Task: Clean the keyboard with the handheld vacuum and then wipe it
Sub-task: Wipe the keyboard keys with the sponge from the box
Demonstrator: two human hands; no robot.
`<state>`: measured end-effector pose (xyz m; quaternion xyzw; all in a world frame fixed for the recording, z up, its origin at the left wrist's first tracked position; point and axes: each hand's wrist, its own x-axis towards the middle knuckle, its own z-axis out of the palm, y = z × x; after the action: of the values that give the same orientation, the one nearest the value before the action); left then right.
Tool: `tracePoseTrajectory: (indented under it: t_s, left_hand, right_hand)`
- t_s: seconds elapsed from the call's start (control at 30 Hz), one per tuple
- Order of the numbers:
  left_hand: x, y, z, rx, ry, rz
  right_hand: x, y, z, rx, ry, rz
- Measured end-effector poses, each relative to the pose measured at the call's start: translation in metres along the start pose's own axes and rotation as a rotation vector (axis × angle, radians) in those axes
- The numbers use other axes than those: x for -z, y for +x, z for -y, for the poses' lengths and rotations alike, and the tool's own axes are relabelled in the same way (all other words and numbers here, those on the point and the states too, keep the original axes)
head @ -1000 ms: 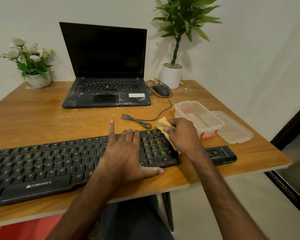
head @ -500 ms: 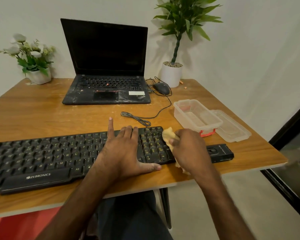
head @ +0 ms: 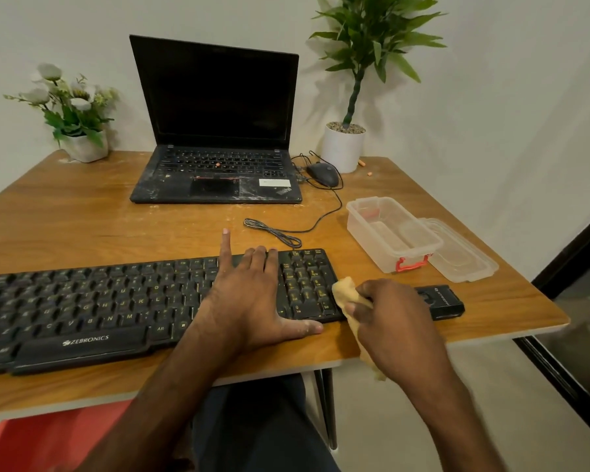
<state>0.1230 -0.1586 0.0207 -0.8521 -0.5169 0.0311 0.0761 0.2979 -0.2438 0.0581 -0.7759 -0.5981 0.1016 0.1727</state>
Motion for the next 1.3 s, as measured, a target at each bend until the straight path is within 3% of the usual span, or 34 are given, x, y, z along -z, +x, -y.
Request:
tracePoseTrajectory:
  t_s: [0.3, 0.4, 0.6, 0.77, 0.87, 1.0, 1.3]
  left_hand:
    - [0.001, -0.001, 0.000, 0.009, 0.001, 0.005]
    - [0.001, 0.000, 0.000, 0.018, -0.024, 0.001]
    - [-0.002, 0.000, 0.000, 0.007, -0.024, -0.019]
    - [0.000, -0.001, 0.000, 0.007, -0.008, -0.022]
    - [0.001, -0.001, 0.000, 0.010, -0.012, -0.008]
    - [0.000, -0.001, 0.000, 0.017, -0.024, -0.015]
    - [-0.001, -0.001, 0.000, 0.014, -0.037, -0.006]
  right_hand:
    - [-0.013, 0.105, 0.025, 0.076, 0.084, -0.090]
    - [-0.013, 0.076, 0.013, 0.126, 0.083, -0.098]
    - [-0.011, -0.014, 0.002, 0.223, -0.230, -0.056]
    - [-0.016, 0.021, 0.024, 0.273, -0.277, -0.183]
    - [-0.019, 0.067, 0.033, 0.310, -0.280, -0.204]
    - [-0.014, 0.093, 0.030, 0.307, -0.158, -0.113]
    - [-0.015, -0.020, -0.001, 0.203, -0.149, -0.110]
